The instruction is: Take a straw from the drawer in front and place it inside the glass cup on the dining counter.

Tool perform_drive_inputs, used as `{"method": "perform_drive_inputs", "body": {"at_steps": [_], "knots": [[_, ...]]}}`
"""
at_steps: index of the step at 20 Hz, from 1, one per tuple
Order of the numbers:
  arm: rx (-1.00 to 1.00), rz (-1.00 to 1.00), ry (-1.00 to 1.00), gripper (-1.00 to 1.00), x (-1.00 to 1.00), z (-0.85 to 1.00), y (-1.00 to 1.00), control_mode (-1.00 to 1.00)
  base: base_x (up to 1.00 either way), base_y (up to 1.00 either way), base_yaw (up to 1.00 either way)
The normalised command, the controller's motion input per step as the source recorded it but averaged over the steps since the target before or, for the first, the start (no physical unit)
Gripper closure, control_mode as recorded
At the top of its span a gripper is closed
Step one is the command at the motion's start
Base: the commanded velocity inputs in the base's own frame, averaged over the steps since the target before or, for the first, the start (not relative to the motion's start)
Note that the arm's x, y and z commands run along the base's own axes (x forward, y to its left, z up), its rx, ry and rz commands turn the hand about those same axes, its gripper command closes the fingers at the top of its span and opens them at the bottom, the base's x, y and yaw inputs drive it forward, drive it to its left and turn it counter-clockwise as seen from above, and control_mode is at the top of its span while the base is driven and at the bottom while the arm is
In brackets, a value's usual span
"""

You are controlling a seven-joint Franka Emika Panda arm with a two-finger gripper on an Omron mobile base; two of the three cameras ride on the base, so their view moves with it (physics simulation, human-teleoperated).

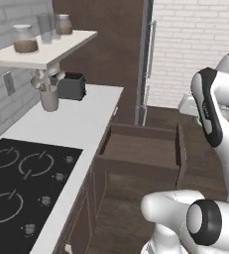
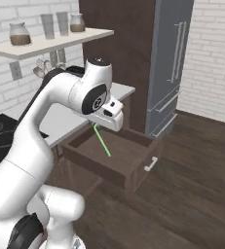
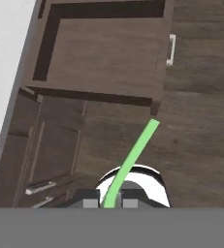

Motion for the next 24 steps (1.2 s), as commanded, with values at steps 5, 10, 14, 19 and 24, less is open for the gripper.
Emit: {"method": "perform_drive_inputs", "body": {"at_steps": [5,10,14,19,24], "knots": [[0.00,0.00,0.00,1.00,0.00,0.00,0.00,1.00,-0.51,-1.00,-0.21],[0.00,0.00,0.00,1.00,0.00,0.00,0.00,1.00,-0.01,-0.98,-0.14],[0.00,0.00,0.00,1.00,0.00,0.00,0.00,1.00,0.47,-0.66,-0.07],[0.00,0.00,0.00,1.00,0.00,0.00,0.00,1.00,0.97,-0.25,-0.06],[0.00,0.00,0.00,1.00,0.00,0.00,0.00,1.00,1.00,-0.24,-0.06]]}}
